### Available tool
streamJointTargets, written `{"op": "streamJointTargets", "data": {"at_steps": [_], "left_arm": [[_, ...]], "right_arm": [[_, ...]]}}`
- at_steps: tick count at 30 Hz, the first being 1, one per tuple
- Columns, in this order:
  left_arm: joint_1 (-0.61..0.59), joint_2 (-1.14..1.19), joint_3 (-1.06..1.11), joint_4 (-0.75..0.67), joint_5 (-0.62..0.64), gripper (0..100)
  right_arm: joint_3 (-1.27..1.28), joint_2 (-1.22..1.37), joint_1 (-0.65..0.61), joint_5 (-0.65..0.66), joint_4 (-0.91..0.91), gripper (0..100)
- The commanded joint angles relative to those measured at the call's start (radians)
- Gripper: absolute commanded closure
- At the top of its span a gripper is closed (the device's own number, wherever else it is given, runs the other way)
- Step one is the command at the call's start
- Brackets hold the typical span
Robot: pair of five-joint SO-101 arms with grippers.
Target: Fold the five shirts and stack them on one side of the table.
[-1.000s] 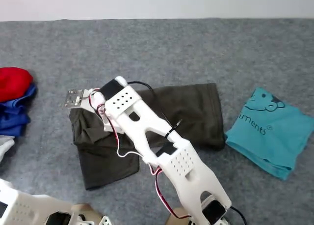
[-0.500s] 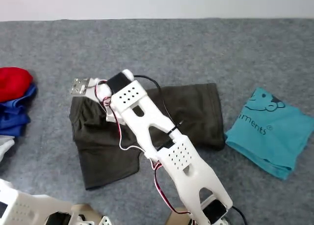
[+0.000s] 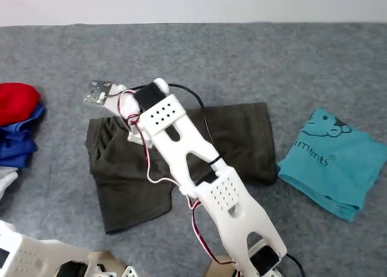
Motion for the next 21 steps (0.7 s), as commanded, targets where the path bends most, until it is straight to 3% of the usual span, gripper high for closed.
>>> {"op": "streamJointTargets", "data": {"at_steps": [1,3,7,14,21], "left_arm": [[-0.021,-0.011,-0.036,-0.008,-0.009,99],[-0.032,-0.011,-0.036,-0.008,-0.009,99],[-0.037,-0.011,-0.036,-0.008,-0.009,99],[-0.035,-0.011,-0.036,-0.014,-0.008,99],[-0.032,-0.009,-0.036,-0.014,-0.008,99]], "right_arm": [[0.219,-0.246,-0.048,-0.008,0.045,89.4],[0.39,-0.351,-0.073,-0.006,0.042,91.7],[0.69,-0.513,-0.111,-0.006,-0.012,85.8],[1.181,-0.745,-0.122,0.055,-0.331,84.1],[1.516,-0.943,-0.216,0.06,-0.552,82.5]]}}
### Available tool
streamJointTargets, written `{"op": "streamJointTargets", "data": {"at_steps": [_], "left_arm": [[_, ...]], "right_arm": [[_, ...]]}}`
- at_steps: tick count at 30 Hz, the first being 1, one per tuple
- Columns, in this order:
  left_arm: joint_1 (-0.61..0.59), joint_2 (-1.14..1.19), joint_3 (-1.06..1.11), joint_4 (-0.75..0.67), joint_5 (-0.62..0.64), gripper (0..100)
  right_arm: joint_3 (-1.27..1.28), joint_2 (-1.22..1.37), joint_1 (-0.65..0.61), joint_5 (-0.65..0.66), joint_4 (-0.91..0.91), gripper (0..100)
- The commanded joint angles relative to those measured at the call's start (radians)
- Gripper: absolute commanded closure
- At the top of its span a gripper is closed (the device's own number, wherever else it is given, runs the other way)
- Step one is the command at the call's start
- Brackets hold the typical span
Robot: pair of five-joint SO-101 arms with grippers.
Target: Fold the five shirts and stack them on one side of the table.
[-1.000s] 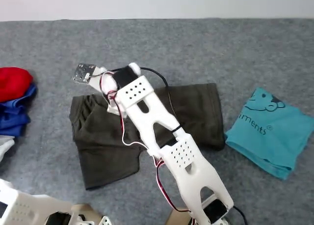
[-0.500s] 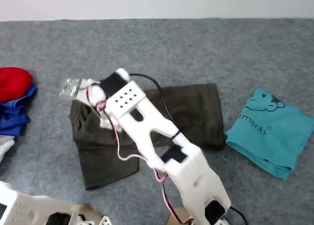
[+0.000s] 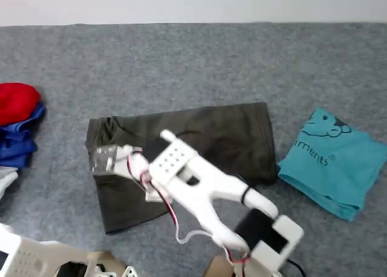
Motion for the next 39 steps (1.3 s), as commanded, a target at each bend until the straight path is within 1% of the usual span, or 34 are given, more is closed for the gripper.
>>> {"op": "streamJointTargets", "data": {"at_steps": [1,3,4,9,15,19,24,29,33,39], "left_arm": [[0.002,-0.009,-0.036,-0.014,-0.006,99],[0.003,-0.009,-0.036,-0.014,-0.006,99],[0.003,-0.009,-0.036,-0.015,-0.006,99],[0.0,-0.009,-0.036,-0.015,-0.006,99],[-0.005,-0.009,-0.036,-0.052,-0.006,99],[-0.003,-0.009,-0.036,-0.057,-0.006,99],[-0.003,-0.009,-0.036,-0.057,-0.008,99],[-0.003,-0.009,-0.036,-0.061,-0.008,99],[-0.005,-0.009,-0.036,-0.072,-0.008,99],[-0.005,-0.009,-0.036,-0.071,-0.008,99]], "right_arm": [[0.094,-0.127,-0.074,0.012,-0.068,80.4],[0.12,-0.139,-0.111,0.005,-0.071,76.1],[0.123,-0.139,-0.125,0.003,-0.071,75.7],[0.121,-0.099,-0.17,0.011,-0.124,75.7],[0.077,0.035,-0.205,0.012,-0.147,76.1],[0.015,0.093,-0.228,0.012,-0.137,81.8],[-0.071,0.171,-0.246,0.014,-0.09,85.7],[-0.203,0.268,-0.246,0.068,0.015,98.3],[-0.287,0.32,-0.237,0.074,0.061,98.7],[-0.319,0.314,-0.214,0.075,0.065,98.7]]}}
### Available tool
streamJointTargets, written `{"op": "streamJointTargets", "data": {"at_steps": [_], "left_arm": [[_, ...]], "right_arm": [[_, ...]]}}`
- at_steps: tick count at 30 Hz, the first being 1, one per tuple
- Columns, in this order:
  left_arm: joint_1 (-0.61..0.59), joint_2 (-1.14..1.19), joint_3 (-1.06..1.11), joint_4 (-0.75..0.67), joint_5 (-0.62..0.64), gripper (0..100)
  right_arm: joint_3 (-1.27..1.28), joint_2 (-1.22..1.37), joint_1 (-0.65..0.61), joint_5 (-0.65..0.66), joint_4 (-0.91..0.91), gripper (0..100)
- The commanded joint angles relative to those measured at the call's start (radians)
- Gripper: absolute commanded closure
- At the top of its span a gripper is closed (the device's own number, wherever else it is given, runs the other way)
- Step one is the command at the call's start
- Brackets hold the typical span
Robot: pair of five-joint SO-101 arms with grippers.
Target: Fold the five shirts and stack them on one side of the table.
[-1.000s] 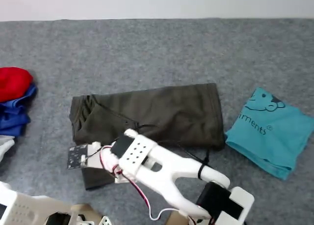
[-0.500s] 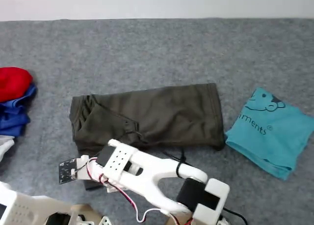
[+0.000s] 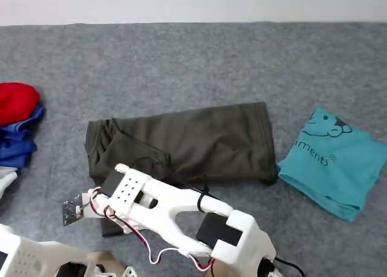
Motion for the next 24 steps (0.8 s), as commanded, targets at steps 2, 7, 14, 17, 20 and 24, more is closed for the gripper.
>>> {"op": "streamJointTargets", "data": {"at_steps": [2,7,14,17,20,24], "left_arm": [[-0.005,-0.009,-0.036,-0.015,-0.008,99],[0.0,-0.009,-0.036,-0.015,-0.008,99],[0.003,-0.009,-0.036,-0.015,-0.008,99],[0.005,-0.009,-0.036,-0.015,-0.008,99],[0.005,-0.009,-0.036,-0.015,-0.008,99],[0.005,-0.009,-0.036,-0.015,-0.008,99]], "right_arm": [[-0.054,-0.045,0.033,0.012,0.03,98.7],[-0.083,-0.097,0.096,0.006,0.048,98.7],[-0.218,-0.088,0.219,0.006,0.048,98.7],[-0.281,-0.062,0.249,0.006,0.048,98.7],[-0.348,-0.019,0.278,0.006,0.048,98.7],[-0.443,0.054,0.328,0.006,0.053,98.7]]}}
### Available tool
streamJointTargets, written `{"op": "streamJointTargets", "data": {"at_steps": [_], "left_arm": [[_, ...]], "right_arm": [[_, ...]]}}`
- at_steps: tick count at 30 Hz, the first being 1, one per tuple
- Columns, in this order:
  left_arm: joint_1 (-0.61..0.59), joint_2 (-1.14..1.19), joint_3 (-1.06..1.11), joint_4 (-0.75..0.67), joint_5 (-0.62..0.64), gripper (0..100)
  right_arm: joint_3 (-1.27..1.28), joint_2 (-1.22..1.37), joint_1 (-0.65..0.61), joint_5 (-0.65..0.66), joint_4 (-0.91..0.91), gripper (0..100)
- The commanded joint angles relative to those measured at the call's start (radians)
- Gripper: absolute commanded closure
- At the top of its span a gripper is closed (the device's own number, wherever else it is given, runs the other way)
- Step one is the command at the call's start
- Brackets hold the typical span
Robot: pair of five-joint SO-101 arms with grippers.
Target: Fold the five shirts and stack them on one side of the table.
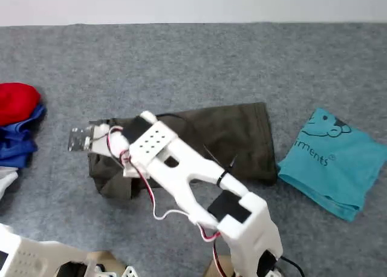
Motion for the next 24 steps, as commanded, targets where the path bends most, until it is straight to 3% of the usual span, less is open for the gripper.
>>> {"op": "streamJointTargets", "data": {"at_steps": [1,7,19,24], "left_arm": [[0.005,-0.009,-0.036,-0.015,-0.008,99],[0.005,-0.009,-0.036,-0.015,-0.008,99],[0.005,-0.008,-0.036,-0.015,-0.008,99],[0.005,-0.008,-0.036,-0.015,-0.008,99]], "right_arm": [[-0.129,0.035,0.061,0.003,0.022,98.7],[-0.285,0.162,0.113,0.003,0.119,98.1],[-0.52,0.36,0.237,-0.083,0.136,85.7],[-0.654,0.351,0.199,-0.084,0.278,85.9]]}}
